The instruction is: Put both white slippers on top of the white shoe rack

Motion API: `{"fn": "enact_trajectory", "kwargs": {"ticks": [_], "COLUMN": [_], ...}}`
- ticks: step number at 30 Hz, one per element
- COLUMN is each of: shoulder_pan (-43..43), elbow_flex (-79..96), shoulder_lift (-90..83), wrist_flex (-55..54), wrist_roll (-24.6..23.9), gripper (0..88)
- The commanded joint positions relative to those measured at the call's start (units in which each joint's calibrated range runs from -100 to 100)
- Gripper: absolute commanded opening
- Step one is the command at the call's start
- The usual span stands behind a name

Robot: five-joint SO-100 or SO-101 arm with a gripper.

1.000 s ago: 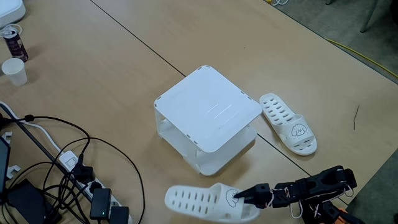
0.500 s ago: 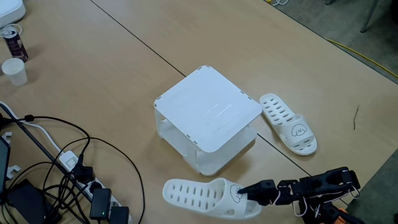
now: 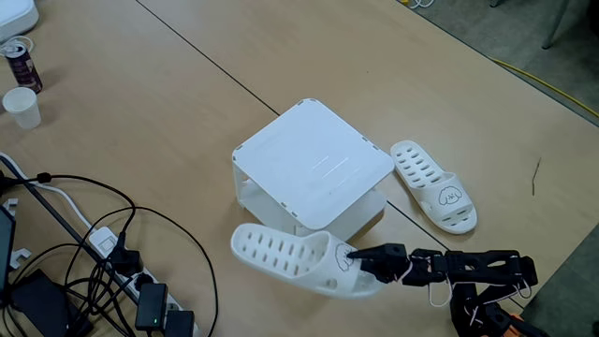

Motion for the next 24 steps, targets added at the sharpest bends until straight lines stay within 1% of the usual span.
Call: {"fn": "enact_trajectory", "kwargs": {"ticks": [1,10,24], "shoulder_pan": [2.6,10.2,19.8], "elbow_flex": [-13.6,-28.0,-42.2], "shoulder_lift": [3.5,15.6,29.0], "wrist_flex": [1.5,5.5,9.4], "wrist_roll": [0.4,0.4,0.4], "gripper": [0.8,0.8,0.8]}}
